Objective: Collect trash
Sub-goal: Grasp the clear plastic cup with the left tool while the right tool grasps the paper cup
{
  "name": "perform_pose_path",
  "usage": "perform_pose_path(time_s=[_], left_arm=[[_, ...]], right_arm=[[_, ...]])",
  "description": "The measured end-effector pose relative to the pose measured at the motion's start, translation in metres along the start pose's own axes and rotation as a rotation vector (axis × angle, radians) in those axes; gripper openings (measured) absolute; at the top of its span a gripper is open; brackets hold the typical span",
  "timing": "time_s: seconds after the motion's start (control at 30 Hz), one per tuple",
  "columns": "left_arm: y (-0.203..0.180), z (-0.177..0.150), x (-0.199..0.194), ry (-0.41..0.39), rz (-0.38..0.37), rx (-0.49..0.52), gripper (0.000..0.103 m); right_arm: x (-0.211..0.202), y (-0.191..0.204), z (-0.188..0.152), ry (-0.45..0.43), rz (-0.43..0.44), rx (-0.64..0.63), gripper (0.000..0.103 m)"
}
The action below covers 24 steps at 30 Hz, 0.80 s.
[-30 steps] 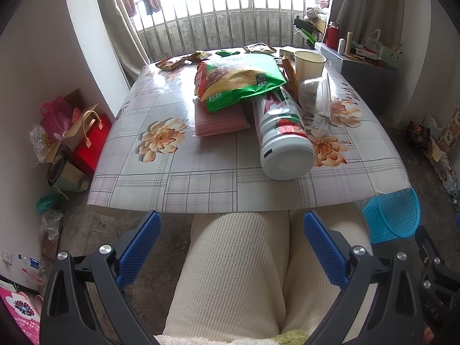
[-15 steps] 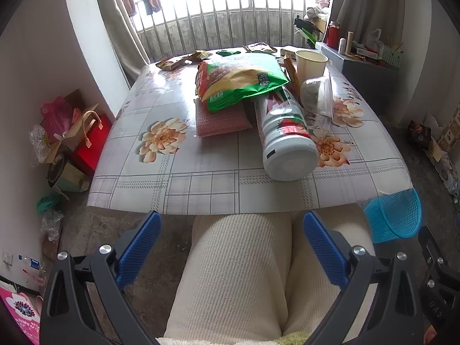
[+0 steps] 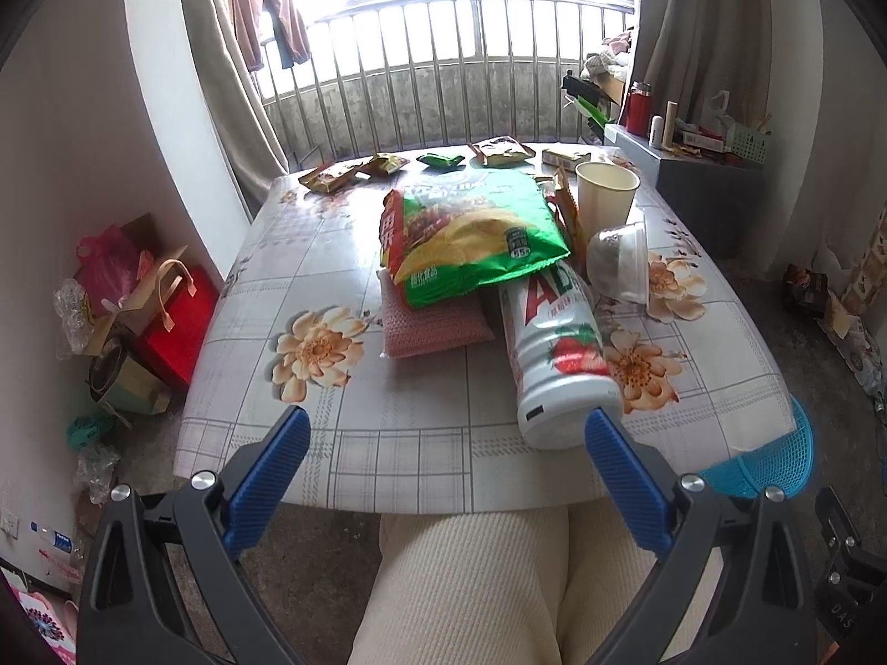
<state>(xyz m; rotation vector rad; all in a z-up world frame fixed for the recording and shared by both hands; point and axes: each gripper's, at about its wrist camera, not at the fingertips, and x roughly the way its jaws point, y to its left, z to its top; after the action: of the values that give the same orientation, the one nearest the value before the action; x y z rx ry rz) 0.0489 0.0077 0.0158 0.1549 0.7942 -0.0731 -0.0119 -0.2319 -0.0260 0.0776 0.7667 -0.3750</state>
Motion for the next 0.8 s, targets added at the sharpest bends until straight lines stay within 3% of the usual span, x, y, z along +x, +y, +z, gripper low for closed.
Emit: perform_pose_path(time_s=[0.27, 0.43, 0.57, 0.67, 0.8], left_arm=[[-0.025, 0.037, 0.012, -0.012, -0.095, 0.052, 0.097], [-0.042, 0.052, 0.023, -0.001, -0.238, 0.058, 0.097], [-0.051, 0.058, 0.025, -0.027, -0.424, 0.028, 0.097], [-0.063, 0.063, 0.028, -0.009, -0.483, 0.015, 0.097], [-0.076, 0.068, 0.046, 0.072, -0.534, -0.009, 0.097]], right_arm=[[0.007, -0.028, 0.002, -0.022, 0.056, 0.076, 0.095], [0.018, -0.048, 0.003, -0.023, 0.066, 0.125, 0.095], [0.028, -0.063, 0.006, -0.009, 0.076, 0.147, 0.095], [0.035, -0.074, 0.008, -0.003, 0.087, 0.176, 0.095], [0.052, -0.087, 0.017, 0.026, 0.133, 0.226, 0.095]])
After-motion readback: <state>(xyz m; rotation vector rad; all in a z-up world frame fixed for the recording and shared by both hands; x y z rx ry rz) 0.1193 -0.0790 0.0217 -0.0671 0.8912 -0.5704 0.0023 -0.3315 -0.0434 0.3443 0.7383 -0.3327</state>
